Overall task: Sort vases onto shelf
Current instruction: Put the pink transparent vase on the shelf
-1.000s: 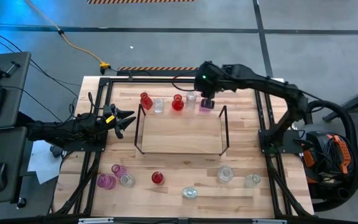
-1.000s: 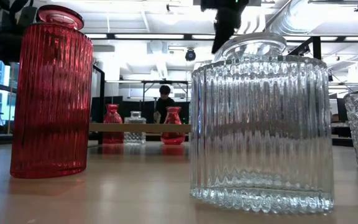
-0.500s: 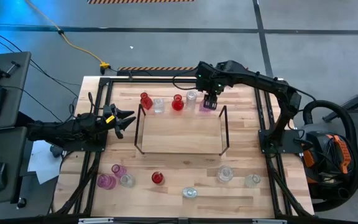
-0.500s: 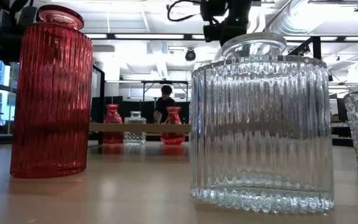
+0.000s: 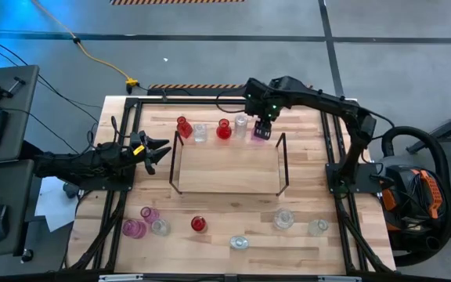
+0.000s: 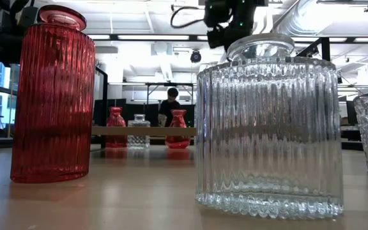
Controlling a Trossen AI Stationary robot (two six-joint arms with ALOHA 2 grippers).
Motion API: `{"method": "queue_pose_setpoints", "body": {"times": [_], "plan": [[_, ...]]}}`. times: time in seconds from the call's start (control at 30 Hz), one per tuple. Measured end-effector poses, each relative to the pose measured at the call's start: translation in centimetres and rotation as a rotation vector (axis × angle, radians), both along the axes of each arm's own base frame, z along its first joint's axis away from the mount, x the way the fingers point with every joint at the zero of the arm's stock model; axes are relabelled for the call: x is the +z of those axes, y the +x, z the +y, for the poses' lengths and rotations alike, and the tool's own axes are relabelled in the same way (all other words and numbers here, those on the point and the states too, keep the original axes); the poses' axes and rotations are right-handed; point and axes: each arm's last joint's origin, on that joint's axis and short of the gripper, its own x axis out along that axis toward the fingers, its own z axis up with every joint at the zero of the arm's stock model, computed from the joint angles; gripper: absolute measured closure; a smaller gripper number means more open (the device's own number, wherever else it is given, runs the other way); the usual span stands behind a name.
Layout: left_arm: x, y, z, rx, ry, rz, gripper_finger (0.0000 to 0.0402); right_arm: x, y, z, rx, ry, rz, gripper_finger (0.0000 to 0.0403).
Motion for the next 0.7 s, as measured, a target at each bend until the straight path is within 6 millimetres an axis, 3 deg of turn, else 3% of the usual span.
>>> {"method": "queue_pose_setpoints", "body": {"times": [0.4, 0.7], "plan": [[0.0, 0.0, 0.0, 0.0, 0.0, 0.0, 0.0243, -3.0, 1.1, -2.1, -0.044, 0.007, 0.075, 0.0211], [0.0, 0.0, 0.0, 0.0, 0.0, 0.0, 0.0243, -3.2, 0.9, -2.6, -0.069, 0.014, 0.077, 0.0211]]}}
